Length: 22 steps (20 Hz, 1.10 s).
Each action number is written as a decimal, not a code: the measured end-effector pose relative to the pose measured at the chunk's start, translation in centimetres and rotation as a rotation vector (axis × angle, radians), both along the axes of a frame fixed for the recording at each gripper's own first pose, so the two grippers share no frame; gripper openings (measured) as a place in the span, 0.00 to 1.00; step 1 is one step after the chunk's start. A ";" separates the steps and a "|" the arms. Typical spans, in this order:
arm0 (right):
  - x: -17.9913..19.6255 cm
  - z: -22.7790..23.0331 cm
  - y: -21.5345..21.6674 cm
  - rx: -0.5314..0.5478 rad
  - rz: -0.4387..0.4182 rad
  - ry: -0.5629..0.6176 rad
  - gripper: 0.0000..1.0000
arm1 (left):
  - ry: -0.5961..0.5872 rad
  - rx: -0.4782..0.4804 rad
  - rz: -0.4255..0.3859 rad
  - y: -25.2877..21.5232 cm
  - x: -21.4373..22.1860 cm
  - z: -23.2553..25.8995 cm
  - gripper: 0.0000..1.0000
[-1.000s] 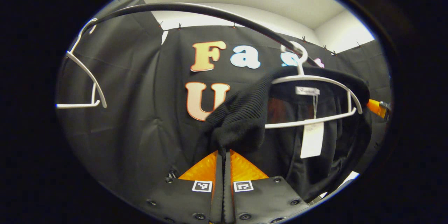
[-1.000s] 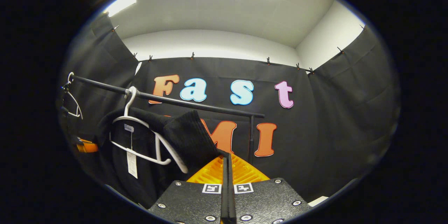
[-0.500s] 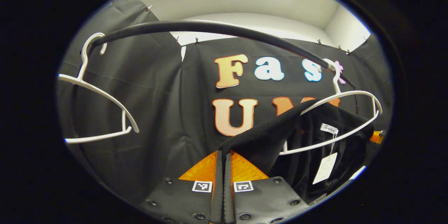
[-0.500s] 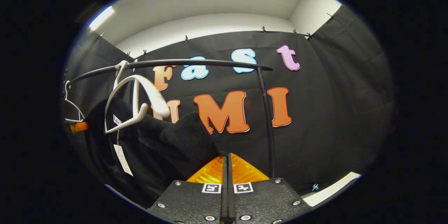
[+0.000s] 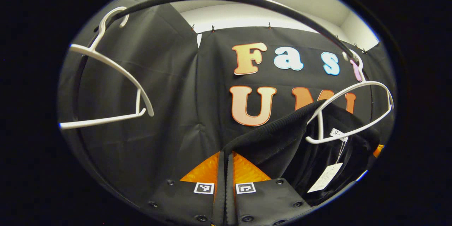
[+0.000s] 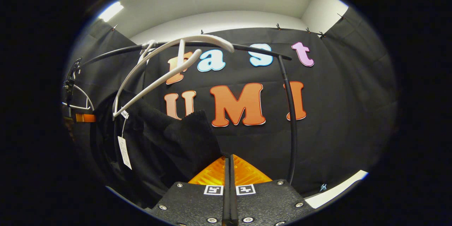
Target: Grasp the clothes on the hanger with both hands and then place them into the laundry hamper below.
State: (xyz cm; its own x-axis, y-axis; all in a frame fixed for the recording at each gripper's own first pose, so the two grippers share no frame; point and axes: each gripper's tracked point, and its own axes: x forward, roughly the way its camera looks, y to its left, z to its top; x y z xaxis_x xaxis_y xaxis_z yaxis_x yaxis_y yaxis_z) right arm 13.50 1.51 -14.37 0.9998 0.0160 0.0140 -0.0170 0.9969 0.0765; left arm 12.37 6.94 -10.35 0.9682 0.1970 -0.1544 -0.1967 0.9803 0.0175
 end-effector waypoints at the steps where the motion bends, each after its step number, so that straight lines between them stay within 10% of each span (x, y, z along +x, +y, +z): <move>1: 0.0 -0.6 0.4 -0.006 0.009 0.009 0.00 | 0.016 0.005 0.025 1.1 -0.1 -0.8 0.09; 22: -3.2 -16.4 9.5 -0.026 0.151 0.264 0.00 | 0.308 -0.058 -0.133 -5.0 -6.8 -19.7 0.08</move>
